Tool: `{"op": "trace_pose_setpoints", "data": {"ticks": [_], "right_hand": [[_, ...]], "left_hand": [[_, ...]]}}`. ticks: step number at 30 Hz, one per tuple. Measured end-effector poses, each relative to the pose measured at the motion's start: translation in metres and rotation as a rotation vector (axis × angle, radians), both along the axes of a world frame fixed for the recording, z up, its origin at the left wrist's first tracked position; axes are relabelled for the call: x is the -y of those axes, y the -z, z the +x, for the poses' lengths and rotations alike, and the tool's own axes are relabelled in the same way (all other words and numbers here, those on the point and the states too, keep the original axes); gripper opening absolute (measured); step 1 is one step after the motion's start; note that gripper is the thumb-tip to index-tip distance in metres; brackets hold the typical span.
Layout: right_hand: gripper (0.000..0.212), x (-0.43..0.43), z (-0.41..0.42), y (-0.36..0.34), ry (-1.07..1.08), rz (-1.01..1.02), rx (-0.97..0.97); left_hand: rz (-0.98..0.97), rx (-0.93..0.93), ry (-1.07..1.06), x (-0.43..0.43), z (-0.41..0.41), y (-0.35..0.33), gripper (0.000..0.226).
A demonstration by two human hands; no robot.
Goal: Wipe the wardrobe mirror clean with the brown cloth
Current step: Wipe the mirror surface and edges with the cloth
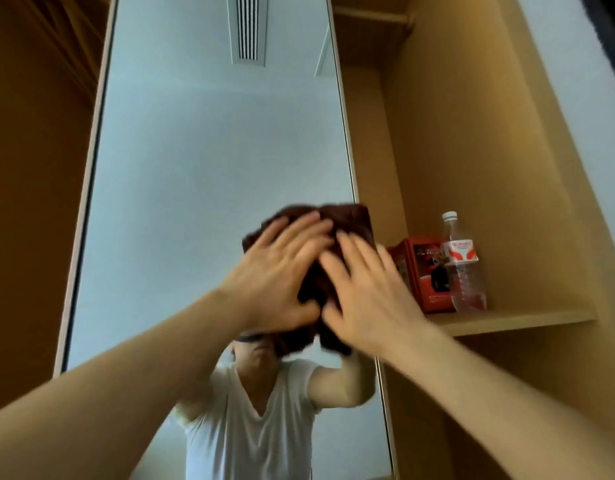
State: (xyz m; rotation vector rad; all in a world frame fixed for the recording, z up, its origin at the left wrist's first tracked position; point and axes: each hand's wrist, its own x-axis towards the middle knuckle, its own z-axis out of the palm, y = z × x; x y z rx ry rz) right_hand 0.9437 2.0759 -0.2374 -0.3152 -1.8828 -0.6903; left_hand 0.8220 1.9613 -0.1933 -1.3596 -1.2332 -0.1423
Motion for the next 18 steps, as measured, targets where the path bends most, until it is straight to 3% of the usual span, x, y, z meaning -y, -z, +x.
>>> {"op": "trace_pose_setpoints", "data": {"ticks": [3, 5, 10, 12, 14, 15, 18], "right_hand": [[0.061, 0.004, 0.003, -0.059, -0.1, -0.054, -0.056], [0.06, 0.007, 0.008, -0.057, -0.17, -0.082, -0.058], [0.053, 0.013, 0.014, 0.056, -0.228, -0.117, 0.077], [0.03, 0.02, 0.014, 0.108, -0.274, -0.116, 0.123], [0.031, 0.026, 0.021, 0.133, -0.366, -0.257, 0.187], [0.033, 0.026, 0.028, 0.126, -0.399, -0.367, 0.167], [0.039, 0.014, 0.038, 0.078, -0.393, -0.35, 0.115]], "left_hand": [[0.1, 0.129, -0.034, -0.015, 0.008, -0.044, 0.082], [0.13, 0.115, 0.0, -0.016, 0.011, -0.041, 0.08], [0.075, -0.072, 0.064, -0.006, -0.016, 0.075, 0.064], [0.001, -0.364, -0.051, 0.005, -0.032, 0.115, 0.04], [-0.045, -0.55, -0.279, 0.011, -0.045, 0.138, 0.049], [-0.059, -0.559, -0.4, 0.015, -0.045, 0.139, 0.062], [-0.145, -0.425, -0.398, 0.02, -0.041, 0.154, 0.047]]}}
